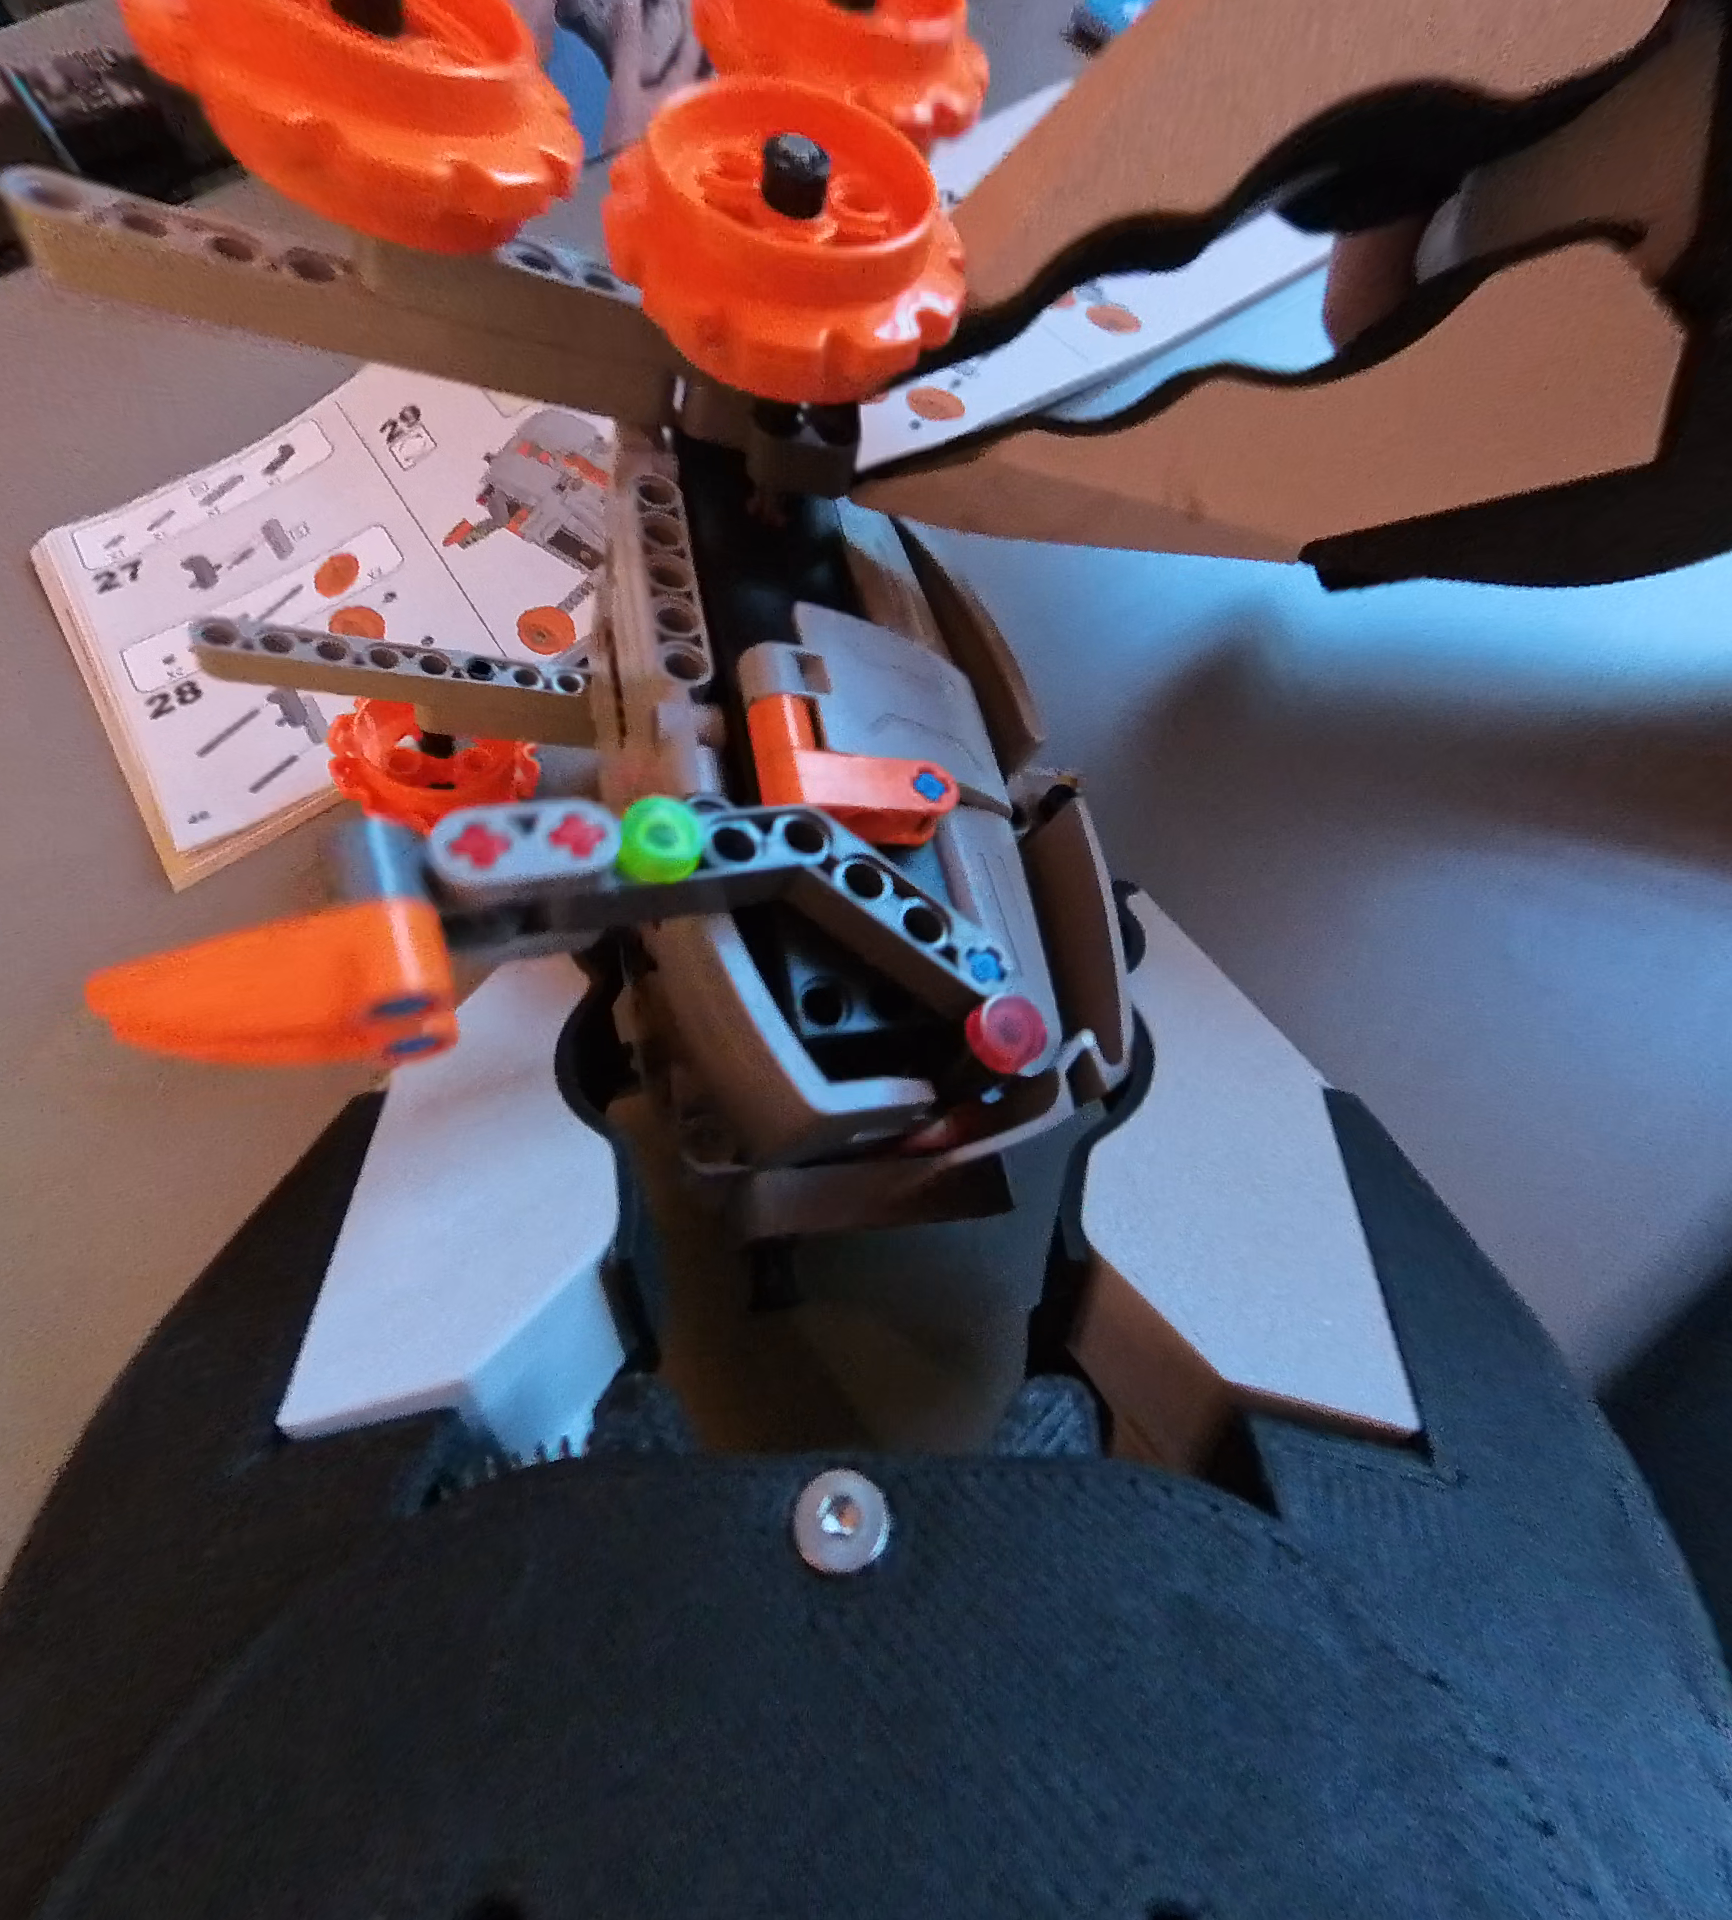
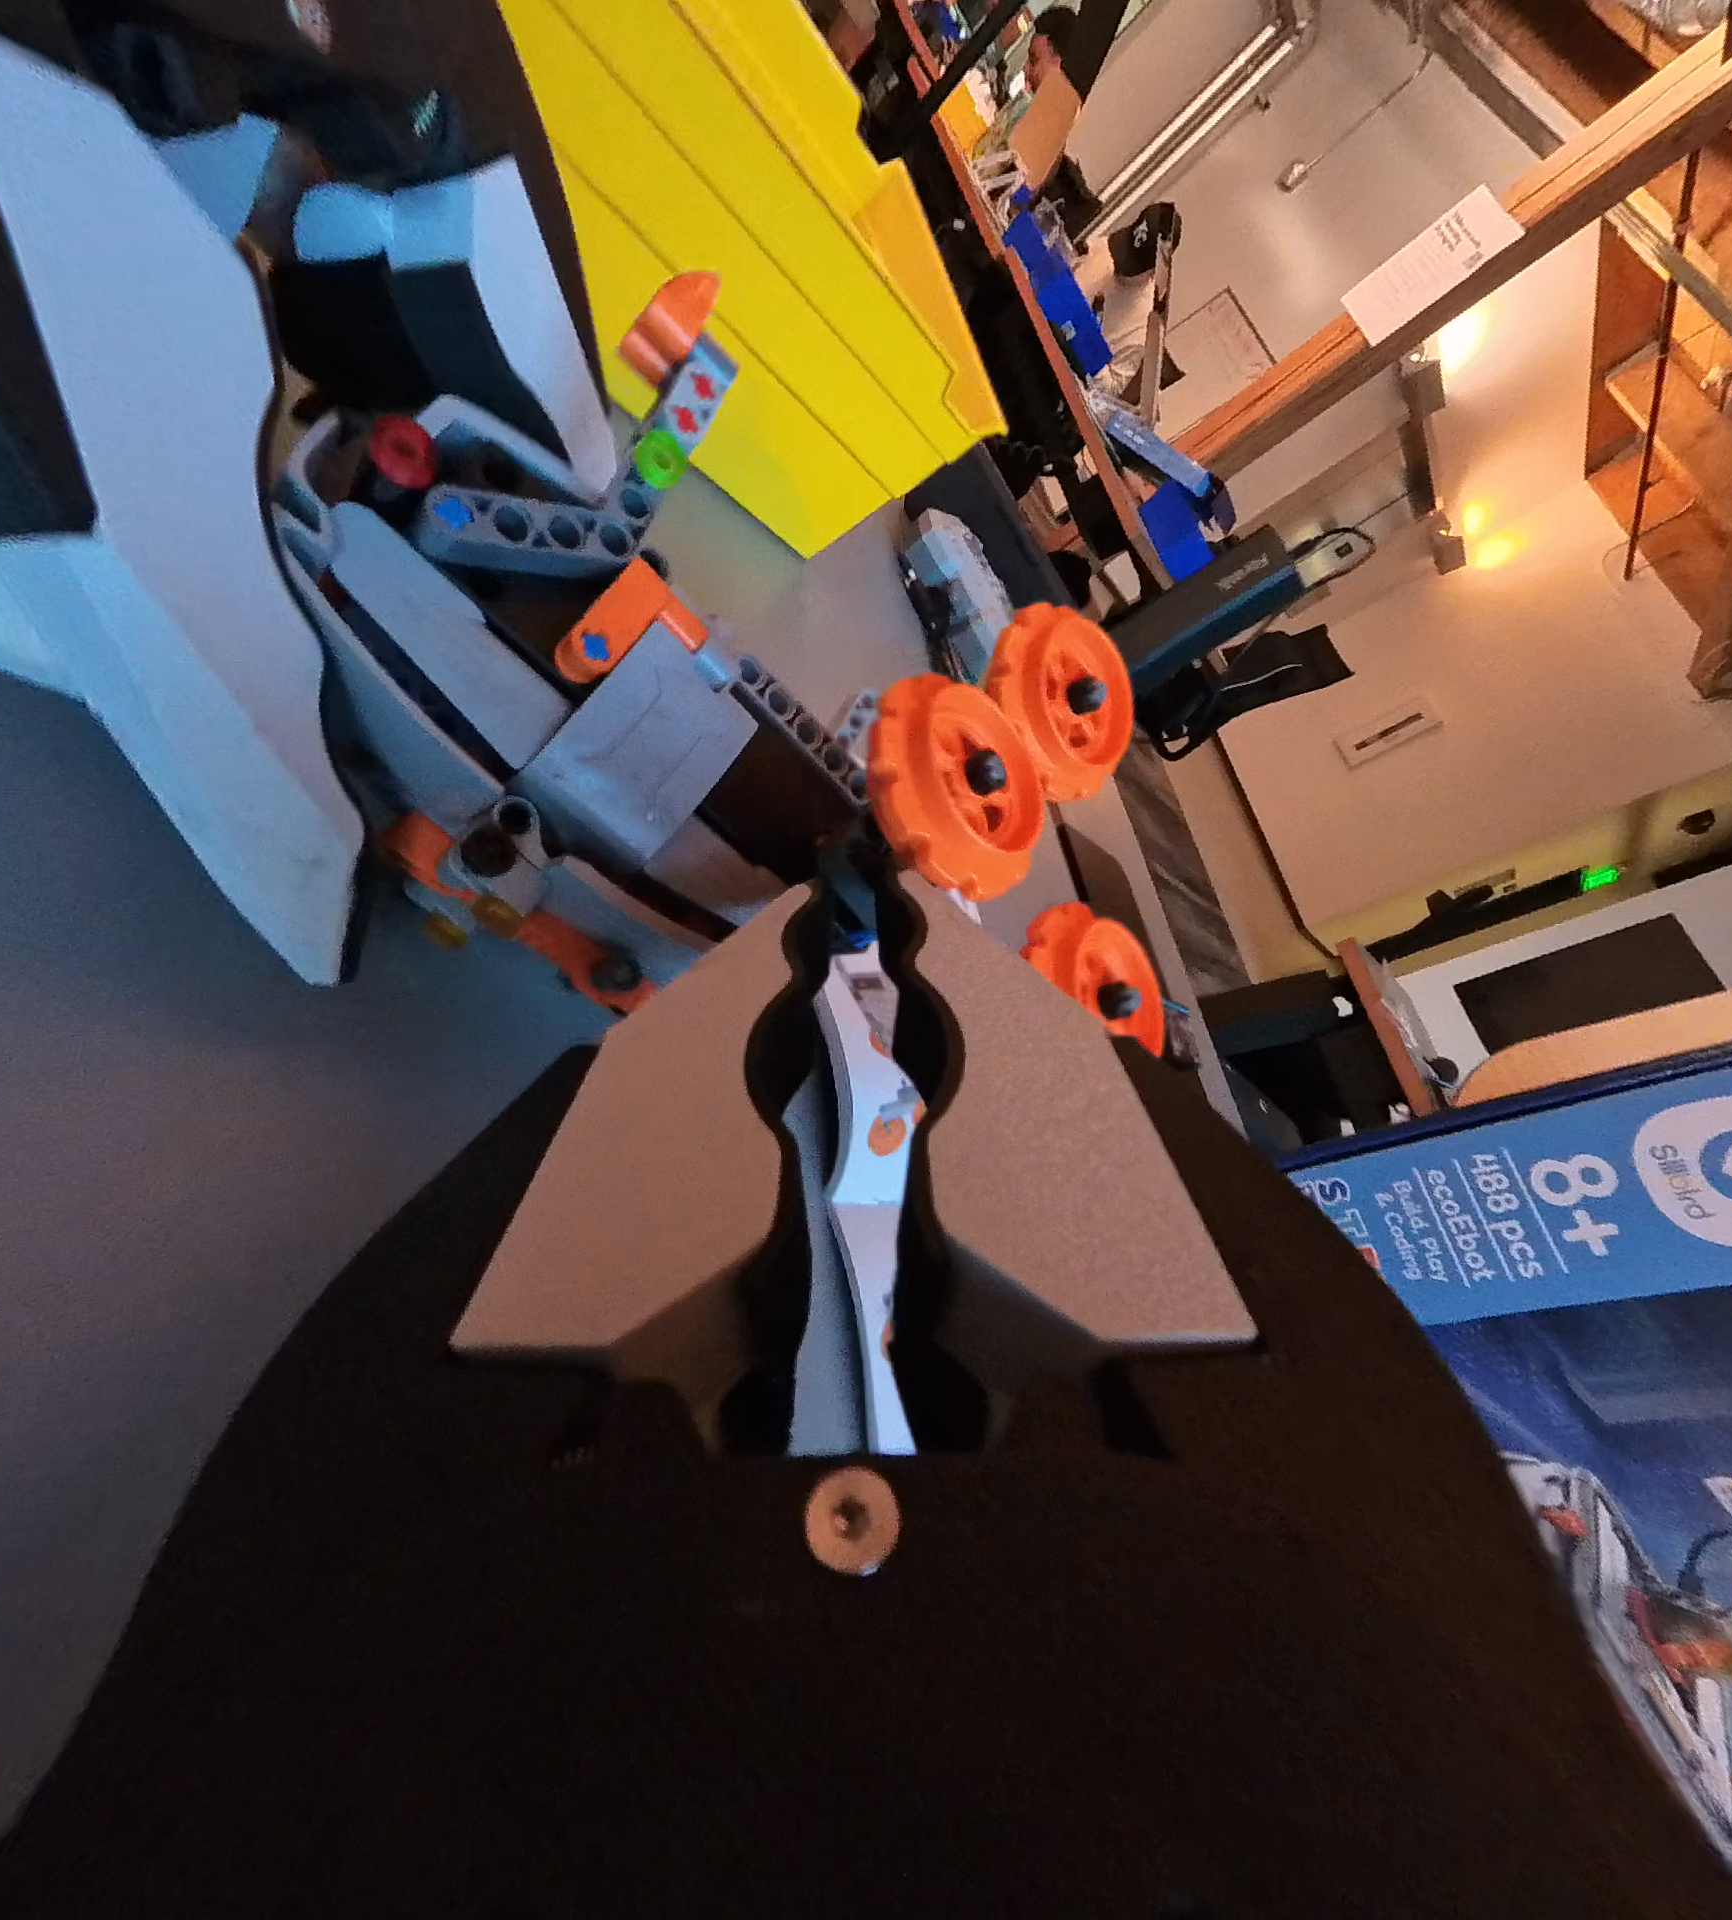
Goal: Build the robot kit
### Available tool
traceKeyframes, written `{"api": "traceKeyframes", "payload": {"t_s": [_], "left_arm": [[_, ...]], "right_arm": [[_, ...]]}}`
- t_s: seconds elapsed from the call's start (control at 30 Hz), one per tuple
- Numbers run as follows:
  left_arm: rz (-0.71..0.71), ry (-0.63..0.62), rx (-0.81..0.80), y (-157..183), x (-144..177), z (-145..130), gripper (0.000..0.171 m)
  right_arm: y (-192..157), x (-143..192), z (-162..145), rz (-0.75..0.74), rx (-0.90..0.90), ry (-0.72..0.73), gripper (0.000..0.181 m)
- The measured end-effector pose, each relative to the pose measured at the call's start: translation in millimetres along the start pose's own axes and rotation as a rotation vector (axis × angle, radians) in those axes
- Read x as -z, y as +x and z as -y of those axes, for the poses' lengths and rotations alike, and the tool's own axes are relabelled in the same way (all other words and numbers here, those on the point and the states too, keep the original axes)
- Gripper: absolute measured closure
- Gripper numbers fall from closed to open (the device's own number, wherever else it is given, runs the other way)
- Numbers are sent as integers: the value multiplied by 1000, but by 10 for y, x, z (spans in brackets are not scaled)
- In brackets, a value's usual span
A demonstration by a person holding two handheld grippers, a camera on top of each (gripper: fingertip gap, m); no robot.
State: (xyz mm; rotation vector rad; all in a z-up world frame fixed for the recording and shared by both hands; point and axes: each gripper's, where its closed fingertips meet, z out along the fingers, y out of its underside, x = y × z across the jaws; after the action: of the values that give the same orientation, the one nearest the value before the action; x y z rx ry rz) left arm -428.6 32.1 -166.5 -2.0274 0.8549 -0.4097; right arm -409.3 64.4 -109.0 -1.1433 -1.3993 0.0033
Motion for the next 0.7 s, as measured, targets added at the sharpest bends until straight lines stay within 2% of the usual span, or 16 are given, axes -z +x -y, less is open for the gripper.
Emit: {"api": "traceKeyframes", "payload": {"t_s": [0.2, 0.37, 0.47, 0.7], "left_arm": [[-9, 12, 15, -9, 17, 13, 77], [1, 9, 9, -13, 10, 13, 77], [10, 6, 19, -32, 4, 10, 78], [18, 5, 14, -47, 4, 6, 78]], "right_arm": [[-15, -10, 11, -7, 23, -15, 172], [-8, -12, 2, -21, -20, -10, 172], [-2, -40, 8, -60, -116, -29, 172], [4, -53, 10, -81, -137, -57, 172]]}}
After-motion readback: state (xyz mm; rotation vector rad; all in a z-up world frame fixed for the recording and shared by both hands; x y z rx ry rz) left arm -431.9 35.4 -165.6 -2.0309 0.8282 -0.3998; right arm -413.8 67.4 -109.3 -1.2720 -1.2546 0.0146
